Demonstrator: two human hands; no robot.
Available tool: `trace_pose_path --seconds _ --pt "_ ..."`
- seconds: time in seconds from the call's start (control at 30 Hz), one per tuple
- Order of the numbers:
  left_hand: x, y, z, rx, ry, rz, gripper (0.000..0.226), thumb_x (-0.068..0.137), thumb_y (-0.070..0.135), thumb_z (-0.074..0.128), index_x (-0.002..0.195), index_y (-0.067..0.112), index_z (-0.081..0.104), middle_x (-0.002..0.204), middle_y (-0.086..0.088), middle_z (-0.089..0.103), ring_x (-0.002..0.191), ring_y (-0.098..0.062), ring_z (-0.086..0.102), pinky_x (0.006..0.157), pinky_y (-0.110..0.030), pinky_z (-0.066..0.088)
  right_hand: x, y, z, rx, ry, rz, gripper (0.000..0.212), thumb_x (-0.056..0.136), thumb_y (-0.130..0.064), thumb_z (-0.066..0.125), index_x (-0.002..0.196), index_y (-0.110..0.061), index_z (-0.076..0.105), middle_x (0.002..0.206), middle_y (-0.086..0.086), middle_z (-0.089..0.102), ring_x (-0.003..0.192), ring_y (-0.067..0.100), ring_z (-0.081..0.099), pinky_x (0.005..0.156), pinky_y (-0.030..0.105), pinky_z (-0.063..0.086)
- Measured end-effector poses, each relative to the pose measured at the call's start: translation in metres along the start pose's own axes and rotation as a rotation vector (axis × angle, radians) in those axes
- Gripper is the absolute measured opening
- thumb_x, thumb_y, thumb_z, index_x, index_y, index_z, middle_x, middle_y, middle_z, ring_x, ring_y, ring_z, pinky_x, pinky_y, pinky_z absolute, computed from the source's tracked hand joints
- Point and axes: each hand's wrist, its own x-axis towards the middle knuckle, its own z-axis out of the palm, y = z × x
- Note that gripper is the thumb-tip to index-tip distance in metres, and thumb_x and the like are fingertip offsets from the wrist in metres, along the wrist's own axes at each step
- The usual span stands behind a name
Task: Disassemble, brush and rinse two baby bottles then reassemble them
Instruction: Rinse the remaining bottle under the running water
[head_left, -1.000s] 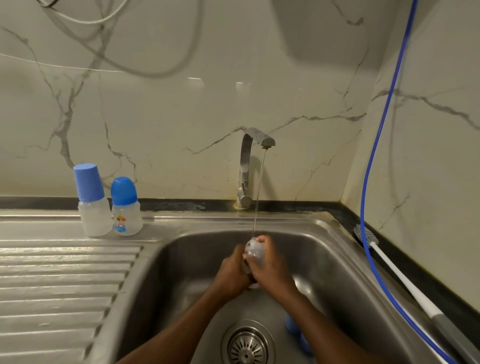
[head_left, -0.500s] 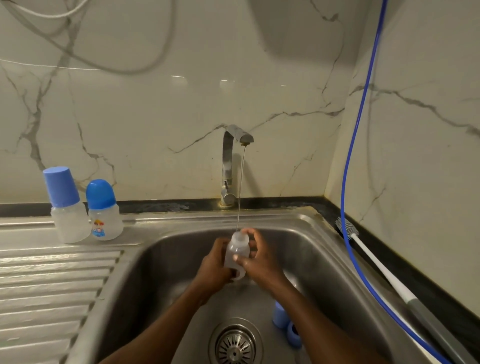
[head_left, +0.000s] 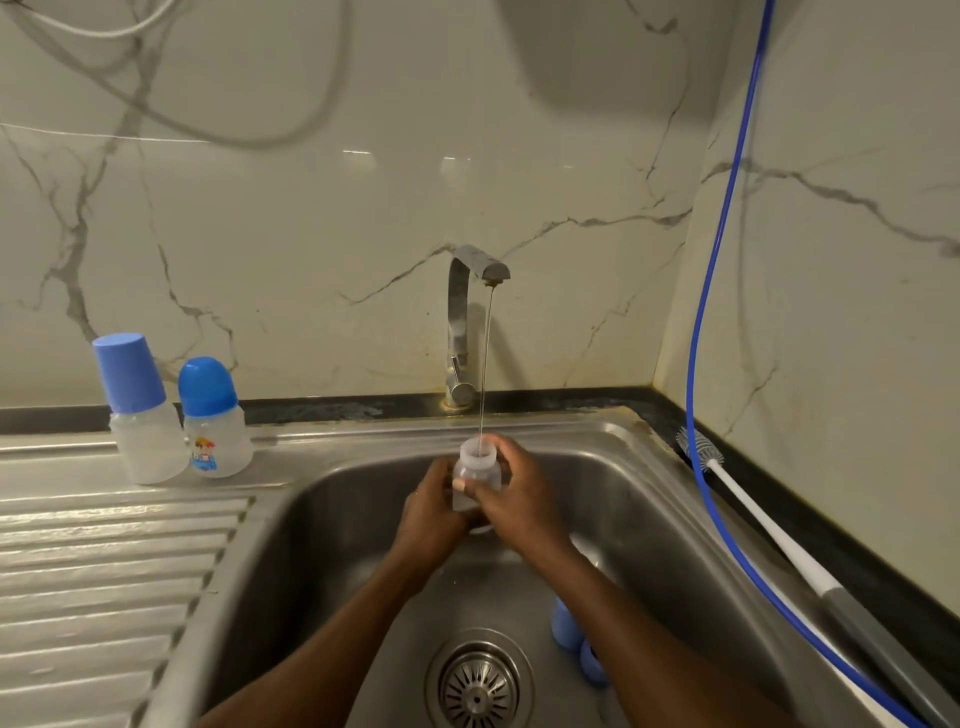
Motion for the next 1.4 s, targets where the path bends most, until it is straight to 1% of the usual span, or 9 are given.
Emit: trace_pose_path --seconds 0.13,0.27,0.47,0.57,0.8,0.9,1.1,1.27,1.4 --pt "-0.001 0.005 -0.003 -0.005 0.012 0.053 0.045 0.084 0.013 0.074 0.121 0.025 0.052 0.115 0.005 0.064 0.097 0.0 0.065 0.071 -0.017 0.055 0.0 -0.001 0.002 0.008 0.04 -0.034 0.056 0.085 -0.018 0.073 0.134 -0.03 0.05 0.129 -0.007 0.058 0.118 0.009 0.055 0.091 0.022 0.05" --pt "-0.005 -0.002 -0.004 0.039 -0.1 -0.011 0.048 0.082 0.007 0.074 0.12 0.028 0.054 0.119 0.001 0.063 0.1 -0.007 0.065 0.079 -0.026 0.059 -0.003 0.005 -0.001 -0.045 -0.03 0.009 0.056 0.086 -0.016 0.072 0.136 -0.029 0.049 0.132 -0.002 0.057 0.121 0.014 0.054 0.083 0.015 0.048" --pt "-0.003 -0.005 -0.008 -0.024 -0.067 -0.073 0.048 0.081 0.009 0.077 0.118 0.025 0.051 0.111 -0.006 0.066 0.089 -0.021 0.071 0.069 -0.034 0.061 -0.003 0.007 0.004 -0.027 -0.203 0.058 0.059 0.086 -0.029 0.071 0.139 -0.034 0.044 0.136 -0.002 0.049 0.124 0.02 0.051 0.097 0.04 0.053" --pt "-0.004 -0.002 -0.001 -0.037 -0.02 -0.034 0.044 0.088 0.014 0.071 0.117 0.024 0.04 0.111 -0.009 0.062 0.081 -0.019 0.07 0.061 -0.025 0.055 -0.004 0.006 0.008 -0.018 -0.114 0.062 0.075 0.07 -0.054 0.077 0.135 -0.033 0.046 0.128 -0.003 0.044 0.118 0.015 0.049 0.093 0.035 0.053" --pt "-0.001 -0.001 -0.006 -0.092 -0.175 -0.082 0.049 0.082 0.006 0.074 0.123 0.025 0.054 0.117 -0.005 0.064 0.101 -0.019 0.067 0.084 -0.042 0.059 0.005 0.0 0.005 0.263 0.028 0.201 0.05 0.09 -0.018 0.068 0.13 -0.034 0.043 0.131 0.001 0.052 0.115 0.02 0.054 0.085 0.033 0.055" --pt "-0.001 0.0 -0.006 -0.092 -0.041 -0.031 0.052 0.079 0.008 0.078 0.116 0.025 0.046 0.118 -0.005 0.06 0.1 -0.018 0.067 0.076 -0.031 0.06 0.004 -0.002 0.008 0.159 -0.088 0.068 0.057 0.083 -0.031 0.075 0.123 -0.049 0.037 0.125 -0.008 0.047 0.112 0.011 0.05 0.079 0.021 0.05" --pt "0.003 -0.001 -0.008 -0.203 -0.222 -0.122 0.054 0.083 0.004 0.072 0.13 0.023 0.052 0.125 -0.011 0.061 0.109 -0.024 0.066 0.088 -0.045 0.058 0.008 0.009 0.0 0.153 0.001 0.074 0.062 0.085 -0.02 0.072 0.134 -0.041 0.04 0.133 -0.003 0.051 0.121 0.019 0.051 0.088 0.031 0.052" --pt "-0.001 0.0 -0.001 -0.047 -0.093 -0.084 0.054 0.079 0.008 0.078 0.118 0.021 0.044 0.11 -0.008 0.061 0.084 -0.022 0.067 0.064 -0.028 0.057 0.007 0.007 0.005 0.207 -0.116 0.145 0.073 0.081 -0.031 0.077 0.137 -0.047 0.034 0.129 -0.009 0.046 0.12 0.016 0.047 0.079 0.025 0.05" --pt "0.002 0.0 -0.005 -0.162 -0.173 -0.12 0.055 0.081 0.003 0.075 0.126 0.022 0.049 0.12 -0.006 0.06 0.102 -0.02 0.066 0.083 -0.037 0.06 0.014 0.018 0.009 0.22 0.088 0.166 0.071 0.074 -0.026 0.083 0.123 -0.052 0.038 0.123 -0.007 0.054 0.117 0.019 0.054 0.082 0.029 0.052"
